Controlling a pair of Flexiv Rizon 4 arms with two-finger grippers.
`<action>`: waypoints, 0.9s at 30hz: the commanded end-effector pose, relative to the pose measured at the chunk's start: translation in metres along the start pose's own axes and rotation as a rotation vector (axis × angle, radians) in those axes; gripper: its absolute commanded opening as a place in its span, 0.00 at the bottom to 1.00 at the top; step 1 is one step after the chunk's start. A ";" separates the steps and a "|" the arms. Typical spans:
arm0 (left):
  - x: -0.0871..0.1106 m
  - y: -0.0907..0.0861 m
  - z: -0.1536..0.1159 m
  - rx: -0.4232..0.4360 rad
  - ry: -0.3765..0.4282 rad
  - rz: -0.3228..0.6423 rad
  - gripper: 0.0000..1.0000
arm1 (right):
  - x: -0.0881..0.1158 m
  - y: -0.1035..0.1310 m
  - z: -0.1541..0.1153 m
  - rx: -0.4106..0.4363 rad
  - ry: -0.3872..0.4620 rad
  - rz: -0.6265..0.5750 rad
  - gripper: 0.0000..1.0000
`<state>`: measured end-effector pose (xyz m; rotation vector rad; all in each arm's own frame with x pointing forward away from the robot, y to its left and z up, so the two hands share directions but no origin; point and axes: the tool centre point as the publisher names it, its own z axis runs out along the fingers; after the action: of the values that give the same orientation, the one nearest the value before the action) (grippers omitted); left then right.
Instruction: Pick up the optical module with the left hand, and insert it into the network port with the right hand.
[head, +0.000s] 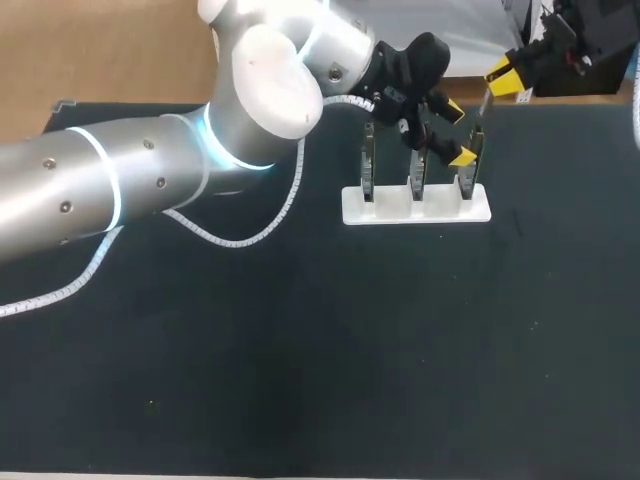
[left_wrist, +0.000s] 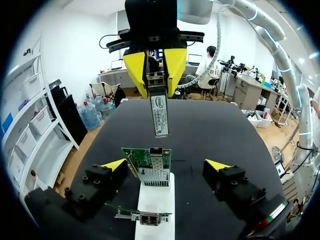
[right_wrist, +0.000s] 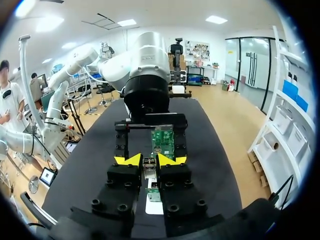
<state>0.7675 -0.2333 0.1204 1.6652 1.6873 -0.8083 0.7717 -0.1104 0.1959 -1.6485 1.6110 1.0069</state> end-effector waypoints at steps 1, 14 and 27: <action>-0.001 0.003 0.001 0.005 0.005 -0.001 1.00 | -0.001 -0.002 0.002 -0.008 0.010 -0.001 0.00; -0.001 0.003 0.001 0.005 0.005 -0.001 1.00 | 0.006 -0.004 0.008 -0.024 0.066 -0.012 0.00; -0.001 0.003 0.001 0.005 0.005 -0.001 1.00 | 0.013 -0.002 0.014 -0.027 0.120 -0.017 0.00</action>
<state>0.7678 -0.2332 0.1200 1.6659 1.6854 -0.8091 0.7731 -0.1083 0.1773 -1.7672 1.6602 0.9483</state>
